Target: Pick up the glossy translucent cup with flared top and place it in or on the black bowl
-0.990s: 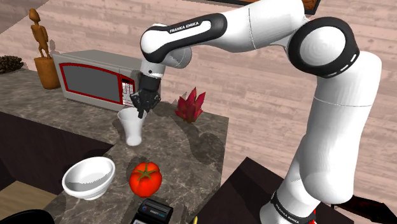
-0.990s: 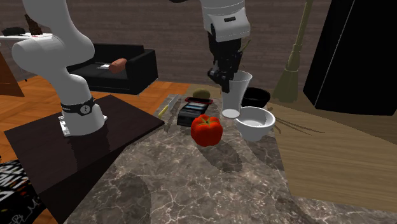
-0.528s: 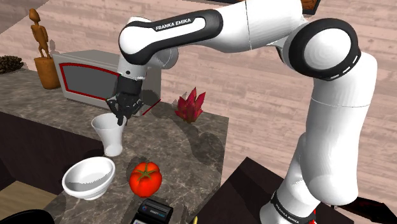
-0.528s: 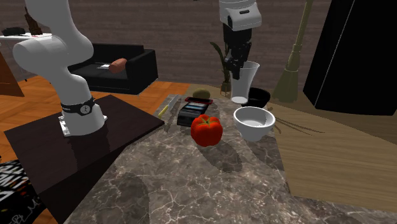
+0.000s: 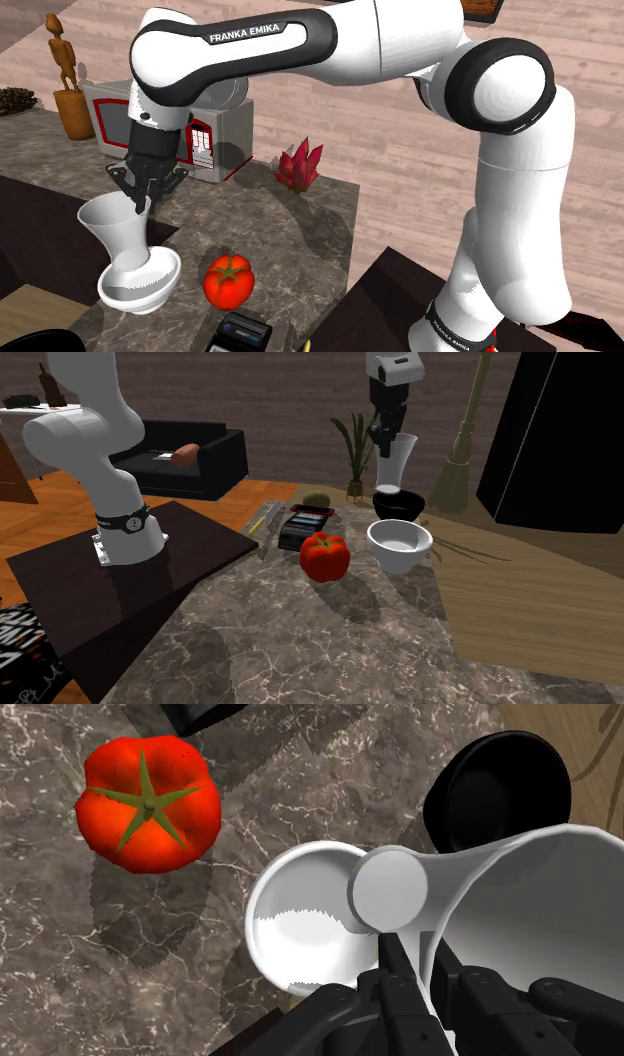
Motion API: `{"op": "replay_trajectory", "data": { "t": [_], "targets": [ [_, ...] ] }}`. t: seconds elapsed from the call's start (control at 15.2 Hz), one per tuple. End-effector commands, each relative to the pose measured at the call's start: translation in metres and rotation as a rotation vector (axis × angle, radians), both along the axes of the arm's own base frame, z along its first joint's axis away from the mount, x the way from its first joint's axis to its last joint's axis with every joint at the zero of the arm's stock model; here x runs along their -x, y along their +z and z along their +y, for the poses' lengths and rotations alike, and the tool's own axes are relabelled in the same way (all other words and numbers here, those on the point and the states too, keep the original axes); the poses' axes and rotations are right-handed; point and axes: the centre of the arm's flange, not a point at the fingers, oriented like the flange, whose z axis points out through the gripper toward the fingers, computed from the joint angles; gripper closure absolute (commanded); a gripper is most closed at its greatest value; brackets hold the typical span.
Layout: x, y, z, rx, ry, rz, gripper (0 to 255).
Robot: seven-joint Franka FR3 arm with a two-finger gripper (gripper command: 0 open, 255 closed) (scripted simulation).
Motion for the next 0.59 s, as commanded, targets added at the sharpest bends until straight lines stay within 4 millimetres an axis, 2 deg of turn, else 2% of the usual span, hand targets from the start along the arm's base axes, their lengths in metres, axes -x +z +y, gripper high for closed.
{"op": "replay_trajectory", "data": {
  "t": [0.0, 0.53],
  "targets": [
    [0.005, 0.001, 0.027, 0.000, -0.001, 0.000, 255],
    [0.023, 0.013, 0.131, 0.000, -0.001, 0.000, 255]
  ]
}}
